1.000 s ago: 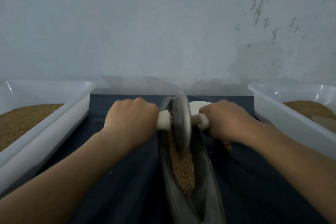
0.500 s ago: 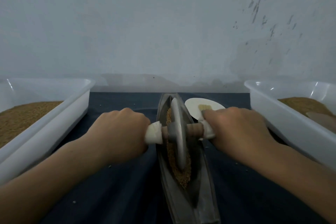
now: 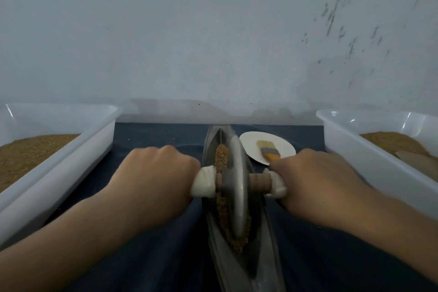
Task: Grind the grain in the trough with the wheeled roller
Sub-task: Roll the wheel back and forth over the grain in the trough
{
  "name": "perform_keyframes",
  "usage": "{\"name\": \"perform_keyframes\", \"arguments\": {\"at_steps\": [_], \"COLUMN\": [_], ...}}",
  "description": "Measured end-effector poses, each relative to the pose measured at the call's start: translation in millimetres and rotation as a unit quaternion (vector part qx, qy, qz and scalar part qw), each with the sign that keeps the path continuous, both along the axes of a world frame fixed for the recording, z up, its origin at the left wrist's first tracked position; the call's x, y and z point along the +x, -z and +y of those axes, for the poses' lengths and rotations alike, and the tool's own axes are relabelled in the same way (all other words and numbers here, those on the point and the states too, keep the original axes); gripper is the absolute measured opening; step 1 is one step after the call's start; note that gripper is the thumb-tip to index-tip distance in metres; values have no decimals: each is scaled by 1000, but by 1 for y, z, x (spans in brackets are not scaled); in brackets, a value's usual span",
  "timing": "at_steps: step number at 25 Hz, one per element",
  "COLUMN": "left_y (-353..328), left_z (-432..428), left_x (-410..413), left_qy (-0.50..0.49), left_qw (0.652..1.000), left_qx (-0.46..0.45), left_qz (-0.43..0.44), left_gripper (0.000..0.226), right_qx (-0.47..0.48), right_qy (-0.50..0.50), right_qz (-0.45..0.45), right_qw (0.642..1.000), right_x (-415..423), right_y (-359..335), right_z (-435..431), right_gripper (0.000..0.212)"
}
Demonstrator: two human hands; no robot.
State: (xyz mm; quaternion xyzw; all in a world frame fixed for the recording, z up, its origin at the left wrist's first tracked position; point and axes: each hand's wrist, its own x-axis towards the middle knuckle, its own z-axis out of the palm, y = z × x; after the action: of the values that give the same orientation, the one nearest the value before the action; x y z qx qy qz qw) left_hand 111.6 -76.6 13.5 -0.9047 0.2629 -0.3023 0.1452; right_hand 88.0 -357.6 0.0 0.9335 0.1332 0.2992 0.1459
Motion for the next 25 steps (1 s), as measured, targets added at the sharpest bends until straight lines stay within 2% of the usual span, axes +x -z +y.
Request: {"name": "perform_keyframes", "arguments": {"at_steps": [2,5,6,9,11,15,17,18,21,23,25], "left_y": [-4,-6,-11,-19,-14,-4,-5,-2,-4,-2,2], "left_z": [-8,-26,-30,-29,-18,4,-3,-9,-21,-20,-13], "left_x": [8,46,54,53,34,-1,2,12,46,53,41], "left_qy": [-23,-93,-104,-107,-86,15,-17,-48,-106,-117,-120], "left_qw": [1000,995,993,991,991,1000,1000,998,989,984,982], "left_qx": [11,-14,-25,-26,-16,2,9,8,-71,-93,-96], "left_qz": [16,37,50,78,98,9,14,25,70,97,110], "left_gripper": [46,8,5,6,12,33,40,36,12,9,15], "right_qx": [20,78,91,88,69,54,60,64,71,51,29], "right_qy": [25,77,79,68,49,16,44,60,85,76,56], "right_qz": [35,81,92,103,108,85,89,82,105,112,105], "right_qw": [999,991,989,988,991,995,993,993,988,990,993], "right_x": [8,52,65,68,43,-2,4,16,60,75,63], "right_y": [6,1,-5,-13,-6,10,7,2,-17,-26,-25], "right_z": [-1,15,20,21,11,-6,0,5,25,30,26], "right_gripper": [18,20,24,27,19,18,17,17,19,20,23]}}
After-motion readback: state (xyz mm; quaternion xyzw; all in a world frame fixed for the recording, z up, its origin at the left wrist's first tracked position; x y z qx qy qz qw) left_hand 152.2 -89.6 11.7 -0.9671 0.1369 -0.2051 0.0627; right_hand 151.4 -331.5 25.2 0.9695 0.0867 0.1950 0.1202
